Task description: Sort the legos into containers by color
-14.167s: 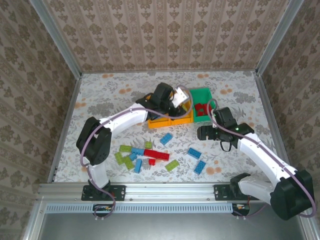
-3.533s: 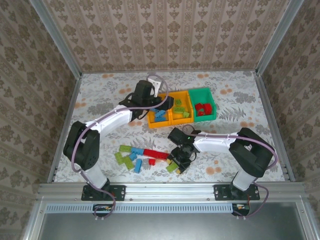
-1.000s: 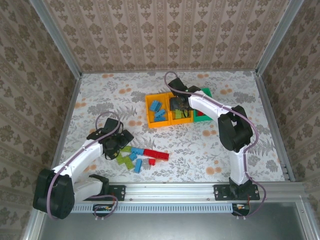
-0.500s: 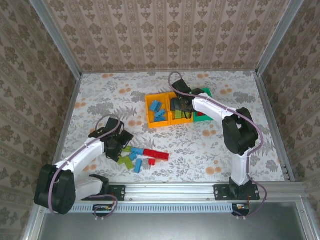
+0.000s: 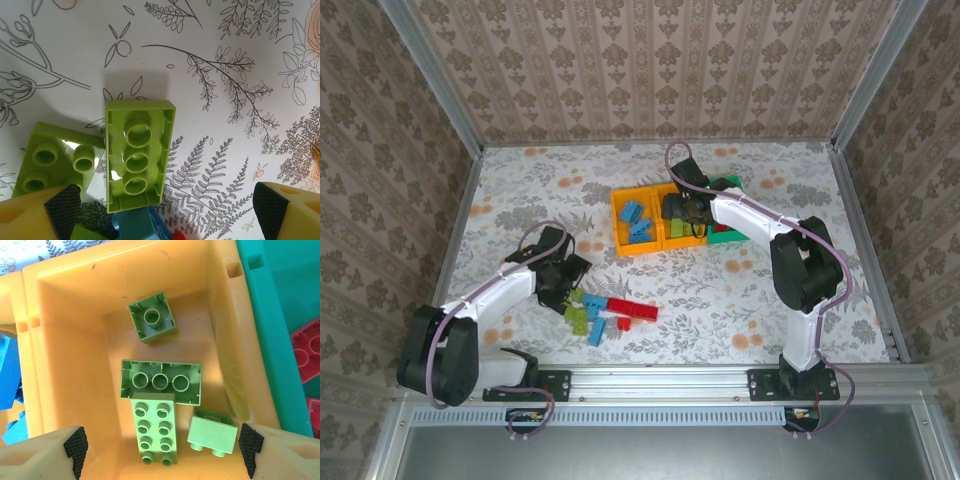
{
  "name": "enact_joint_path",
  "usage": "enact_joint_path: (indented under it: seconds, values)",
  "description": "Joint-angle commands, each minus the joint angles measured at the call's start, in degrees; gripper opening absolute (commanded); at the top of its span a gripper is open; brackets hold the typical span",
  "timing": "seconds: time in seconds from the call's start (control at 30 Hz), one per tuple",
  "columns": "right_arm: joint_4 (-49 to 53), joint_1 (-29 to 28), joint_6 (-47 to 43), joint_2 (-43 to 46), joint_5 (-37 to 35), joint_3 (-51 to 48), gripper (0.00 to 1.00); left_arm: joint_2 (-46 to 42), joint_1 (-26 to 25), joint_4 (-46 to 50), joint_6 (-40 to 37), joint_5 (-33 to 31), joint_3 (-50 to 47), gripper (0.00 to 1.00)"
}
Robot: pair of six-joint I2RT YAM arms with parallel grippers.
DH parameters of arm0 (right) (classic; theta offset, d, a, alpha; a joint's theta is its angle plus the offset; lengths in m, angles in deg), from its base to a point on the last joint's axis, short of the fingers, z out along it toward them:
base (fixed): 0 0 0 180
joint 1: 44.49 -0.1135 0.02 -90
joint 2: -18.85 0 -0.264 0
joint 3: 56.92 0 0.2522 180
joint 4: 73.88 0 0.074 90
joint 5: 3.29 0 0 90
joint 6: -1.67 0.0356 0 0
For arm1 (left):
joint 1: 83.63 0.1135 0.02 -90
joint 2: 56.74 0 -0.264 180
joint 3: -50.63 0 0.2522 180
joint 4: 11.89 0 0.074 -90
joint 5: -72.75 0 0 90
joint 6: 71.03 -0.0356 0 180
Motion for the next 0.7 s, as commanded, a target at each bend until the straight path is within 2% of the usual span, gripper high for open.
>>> enact_joint_path:
  seconds: [0.0, 0.37, 0.67]
  values:
    - [1.35, 1.46, 1.24, 0.76, 0.89, -1.95, 0.84, 2.44, 0.27, -2.36, 1.16, -0.06, 0.67, 0.93]
    - [1.37, 2.35, 1.72, 2.16, 0.13, -4.63, 0.84, 13.19, 5.10, -5.81, -7.83, 0.14, 8.34, 0.96]
    - [1.88, 2.52, 1.96, 4.23, -1.46, -6.55, 0.84, 15.58, 11.03, -3.51, -17.35, -1.45, 10.73, 0.98]
